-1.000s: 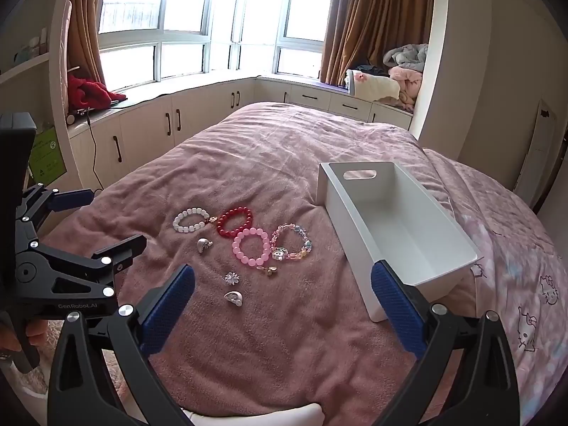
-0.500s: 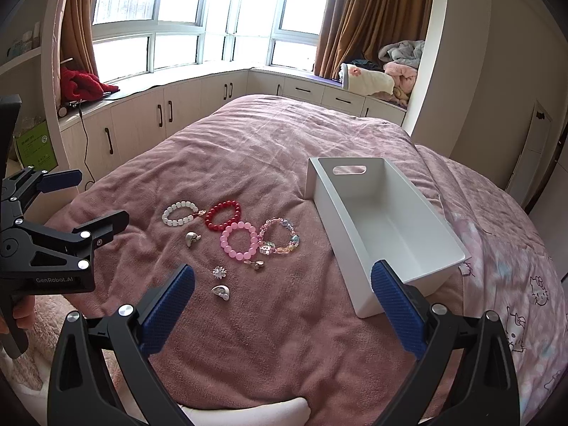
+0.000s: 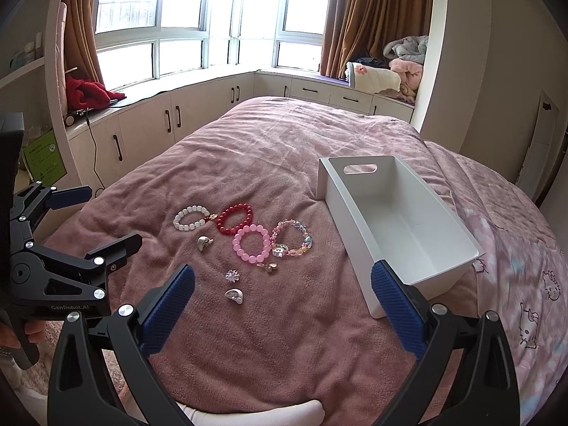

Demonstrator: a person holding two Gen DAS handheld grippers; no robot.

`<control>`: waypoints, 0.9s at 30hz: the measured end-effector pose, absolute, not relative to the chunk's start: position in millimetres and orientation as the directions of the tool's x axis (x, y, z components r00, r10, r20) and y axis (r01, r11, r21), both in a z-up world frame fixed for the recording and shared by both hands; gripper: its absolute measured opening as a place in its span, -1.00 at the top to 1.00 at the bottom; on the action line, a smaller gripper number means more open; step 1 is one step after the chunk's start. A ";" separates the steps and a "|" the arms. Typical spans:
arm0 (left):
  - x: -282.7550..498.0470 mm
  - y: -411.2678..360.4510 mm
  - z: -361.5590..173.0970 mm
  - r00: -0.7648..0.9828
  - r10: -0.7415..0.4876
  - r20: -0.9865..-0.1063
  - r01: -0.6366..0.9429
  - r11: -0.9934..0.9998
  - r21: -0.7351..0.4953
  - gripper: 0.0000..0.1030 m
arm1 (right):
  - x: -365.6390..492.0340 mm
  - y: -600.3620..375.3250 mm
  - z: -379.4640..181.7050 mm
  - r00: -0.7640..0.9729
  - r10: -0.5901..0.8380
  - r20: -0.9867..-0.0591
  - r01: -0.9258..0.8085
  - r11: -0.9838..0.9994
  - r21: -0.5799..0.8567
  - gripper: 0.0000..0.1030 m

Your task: Organize jewelry

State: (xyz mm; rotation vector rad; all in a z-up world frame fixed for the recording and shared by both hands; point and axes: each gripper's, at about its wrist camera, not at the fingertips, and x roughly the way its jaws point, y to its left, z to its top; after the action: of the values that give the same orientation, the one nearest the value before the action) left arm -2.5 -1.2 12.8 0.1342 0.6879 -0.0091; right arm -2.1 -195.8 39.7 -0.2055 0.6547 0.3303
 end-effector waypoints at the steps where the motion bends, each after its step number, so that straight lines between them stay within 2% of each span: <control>1: -1.9 -2.6 12.5 0.773 0.047 -0.633 0.048 0.990 0.132 -0.96 | -1.7 -195.0 39.9 0.745 0.237 -0.623 -0.364 0.928 -0.083 -0.91; 27: -2.0 -7.5 13.4 0.782 0.031 -0.622 0.052 0.992 0.115 -0.96 | -3.8 -196.9 35.1 0.743 0.235 -0.627 -0.357 0.931 -0.074 -0.91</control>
State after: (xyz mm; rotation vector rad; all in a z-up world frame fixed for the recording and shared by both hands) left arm -2.0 -7.5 13.4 0.1279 0.6731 -0.0113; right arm -3.8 -196.9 35.1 -0.1944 0.6578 0.3261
